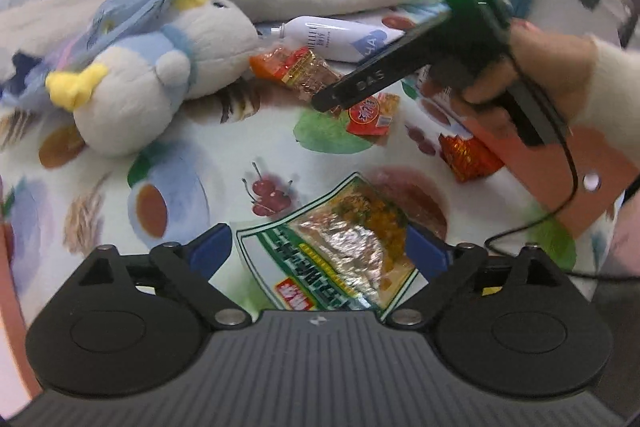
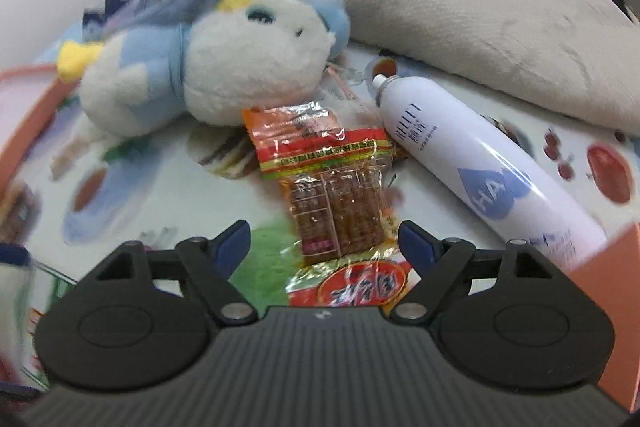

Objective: Organize snacks
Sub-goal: 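Lift the green-labelled packet with the right gripper while the left moves toward it, then grasp the green-labelled packet with the left gripper while the right grasps a brown jerky packet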

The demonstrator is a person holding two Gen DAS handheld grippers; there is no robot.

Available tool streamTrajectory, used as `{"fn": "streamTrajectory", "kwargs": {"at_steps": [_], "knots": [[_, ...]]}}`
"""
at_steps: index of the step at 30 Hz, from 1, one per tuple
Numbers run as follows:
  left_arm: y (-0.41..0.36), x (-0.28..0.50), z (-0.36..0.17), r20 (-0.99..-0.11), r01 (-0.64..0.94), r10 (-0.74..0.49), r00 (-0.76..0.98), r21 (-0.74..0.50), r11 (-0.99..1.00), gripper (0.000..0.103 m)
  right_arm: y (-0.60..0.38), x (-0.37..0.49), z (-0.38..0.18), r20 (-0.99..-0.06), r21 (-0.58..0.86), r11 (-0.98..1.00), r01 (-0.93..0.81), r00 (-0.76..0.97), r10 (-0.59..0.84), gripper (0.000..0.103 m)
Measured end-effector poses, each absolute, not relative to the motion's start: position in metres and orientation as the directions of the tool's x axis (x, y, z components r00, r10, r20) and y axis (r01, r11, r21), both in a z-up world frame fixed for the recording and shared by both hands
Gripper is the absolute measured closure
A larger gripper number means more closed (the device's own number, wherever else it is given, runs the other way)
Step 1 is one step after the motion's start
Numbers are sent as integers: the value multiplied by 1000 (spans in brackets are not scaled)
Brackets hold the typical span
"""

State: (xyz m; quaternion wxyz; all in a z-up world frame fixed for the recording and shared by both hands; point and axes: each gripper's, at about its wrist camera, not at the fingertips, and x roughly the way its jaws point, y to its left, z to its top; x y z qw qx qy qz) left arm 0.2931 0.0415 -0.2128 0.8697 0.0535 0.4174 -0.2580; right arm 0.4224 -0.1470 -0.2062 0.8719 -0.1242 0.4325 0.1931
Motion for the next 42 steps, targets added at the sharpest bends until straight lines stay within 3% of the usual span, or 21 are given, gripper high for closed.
{"fn": "streamTrajectory", "kwargs": {"at_steps": [10, 17, 20, 28, 33, 42], "knots": [[34, 289, -214, -779, 633, -411, 474, -23, 774, 4, -144, 449, -227, -823, -41, 882, -470, 517, 237, 19], [0, 297, -223, -780, 760, -463, 421, 25, 649, 4, -141, 438, -222, -826, -33, 885, -465, 511, 238, 44], [-11, 304, -231, -789, 789, -461, 406, 49, 612, 4, -140, 430, -218, -824, -34, 888, -459, 516, 235, 48], [-26, 322, -257, -828, 833, -436, 353, 66, 549, 4, -150, 402, -201, -807, 0, 909, -418, 536, 247, 49], [-18, 336, -266, -839, 799, -454, 300, -39, 601, 5, -156, 387, -197, -822, 37, 914, -405, 508, 259, 49], [-8, 318, -259, -830, 713, -441, 341, -77, 697, 30, -157, 358, -192, -829, 102, 922, -374, 481, 286, 49]]}}
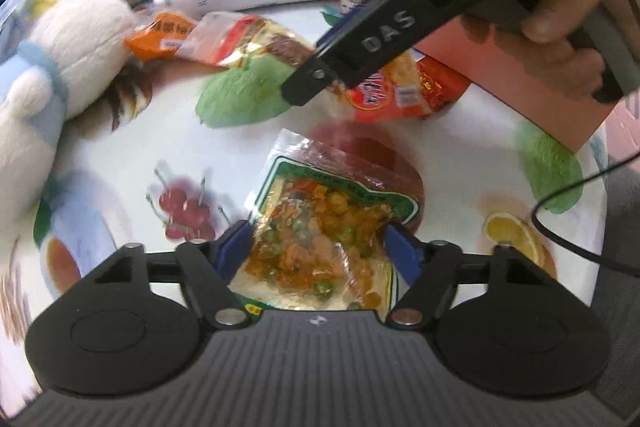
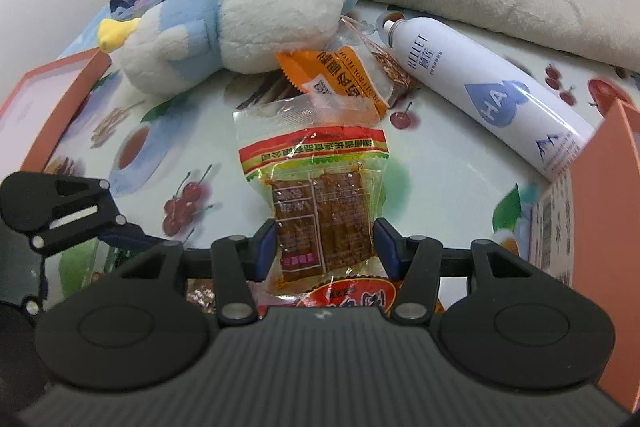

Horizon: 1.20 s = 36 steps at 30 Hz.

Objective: Organize snacks
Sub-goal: 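Grasp the green-labelled packet with the left gripper while the right grasps a brown jerky packet, then carry the green packet and jerky packet over the pink box with both grippers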

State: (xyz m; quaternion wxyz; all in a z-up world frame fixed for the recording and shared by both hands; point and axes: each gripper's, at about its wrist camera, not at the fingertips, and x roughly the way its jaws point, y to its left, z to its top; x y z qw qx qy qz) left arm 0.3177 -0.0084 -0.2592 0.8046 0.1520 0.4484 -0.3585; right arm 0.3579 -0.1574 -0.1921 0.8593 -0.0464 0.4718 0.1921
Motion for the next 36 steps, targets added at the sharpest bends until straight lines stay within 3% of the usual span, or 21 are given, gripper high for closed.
{"fn": "streamTrajectory", "kwargs": {"at_steps": [2, 11, 21, 36], "knots": [[-4, 313, -257, -827, 682, -440, 350, -96, 725, 36, -156, 350, -189, -824, 101, 924, -369, 490, 285, 49], [21, 277, -245, -813, 432, -396, 426, -202, 879, 47, -152, 302, -178, -809, 108, 943, -314, 523, 267, 49], [45, 233, -219, -778, 175, -363, 513, -319, 931, 49, -159, 239, -159, -781, 117, 969, -218, 582, 226, 49], [31, 212, -171, -731, 88, -336, 594, -356, 930, 49, -173, 184, -133, -747, 107, 986, -131, 644, 167, 49]]}}
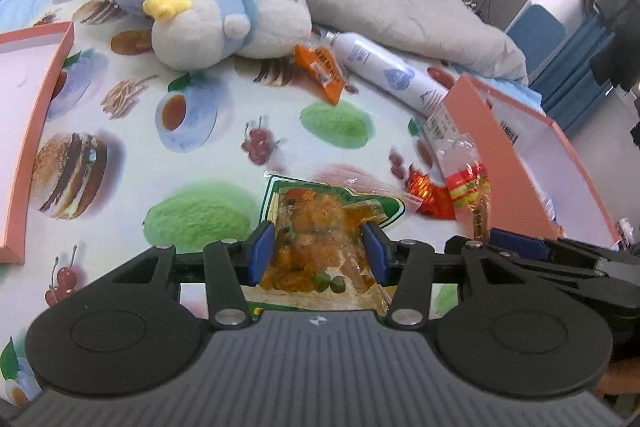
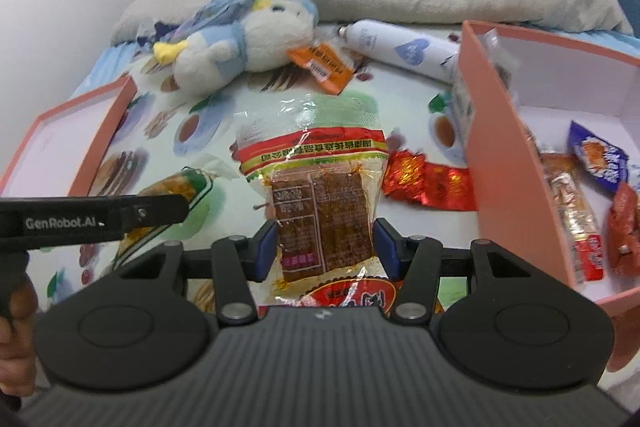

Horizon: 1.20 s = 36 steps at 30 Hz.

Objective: Organize snacks
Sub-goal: 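Carry the green packet and jerky packet over the pink box with both grippers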

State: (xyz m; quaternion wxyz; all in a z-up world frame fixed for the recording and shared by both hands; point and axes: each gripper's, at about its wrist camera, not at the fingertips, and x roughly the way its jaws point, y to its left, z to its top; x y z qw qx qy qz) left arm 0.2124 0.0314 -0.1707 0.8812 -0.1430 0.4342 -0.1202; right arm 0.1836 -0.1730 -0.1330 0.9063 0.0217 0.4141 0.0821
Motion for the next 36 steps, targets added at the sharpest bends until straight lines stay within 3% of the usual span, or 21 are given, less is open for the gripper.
{"fn": "streamTrajectory", "kwargs": {"at_steps": [10, 24, 29, 36], "knots": [[7, 237, -114, -663, 123, -380, 645, -400, 908, 49, -200, 185, -83, -671, 95, 991, -97, 729, 136, 49], [-84, 275, -21, -535, 318, -494, 686, -390, 864, 49, -267, 193, -11, -535, 39, 999, 8, 844, 14, 49], [-134, 277, -5, -519, 402, -512, 684, -317, 859, 49, -294, 193, -5, -512, 15, 999, 47, 858, -33, 49], [-197, 292, -13, -549, 462, -559, 622, -319, 828, 49, -343, 189, -24, -530, 20, 989, 145, 841, -112, 49]]}}
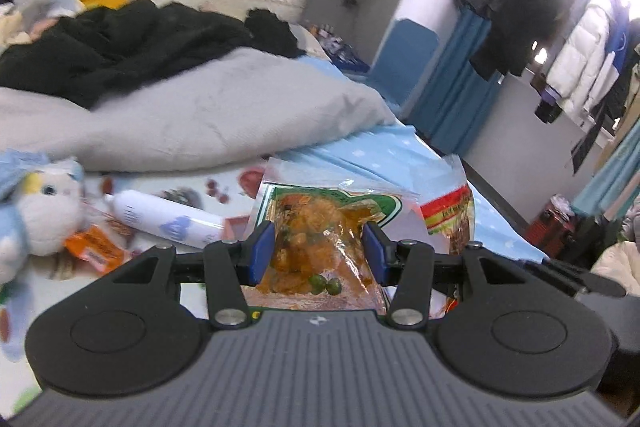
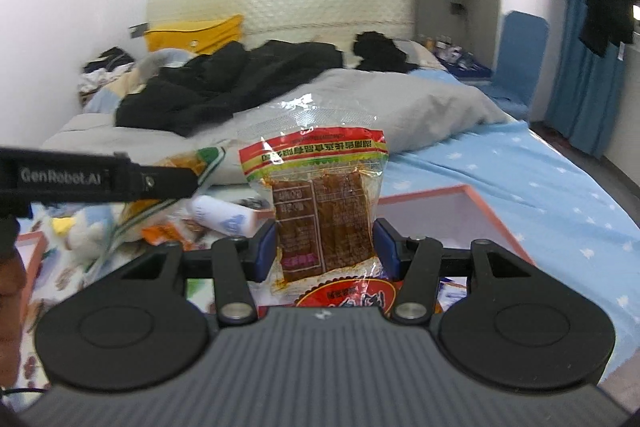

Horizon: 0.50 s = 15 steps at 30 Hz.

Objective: Organize snacks
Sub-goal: 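Carry the green packet and jerky packet over the pink box with both grippers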

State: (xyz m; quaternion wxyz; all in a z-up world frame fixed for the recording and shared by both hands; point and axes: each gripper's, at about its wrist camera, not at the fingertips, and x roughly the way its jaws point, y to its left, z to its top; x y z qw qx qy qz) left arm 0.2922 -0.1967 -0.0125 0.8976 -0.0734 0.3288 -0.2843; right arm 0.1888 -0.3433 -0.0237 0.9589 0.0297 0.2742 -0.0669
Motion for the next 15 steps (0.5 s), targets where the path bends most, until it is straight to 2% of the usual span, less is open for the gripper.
{"fn": "streamTrajectory", "kwargs": {"at_steps": [7, 15], "knots": [[-253, 317, -50, -606, 486, -530, 593, -255, 836, 49, -387, 191, -70, -595, 17, 976, 215, 787, -164, 48], [-275, 338, -102, -686, 466, -498, 530, -256, 847, 49, -410, 199, -130, -662, 69, 961, 266, 733, -155, 47]]}}
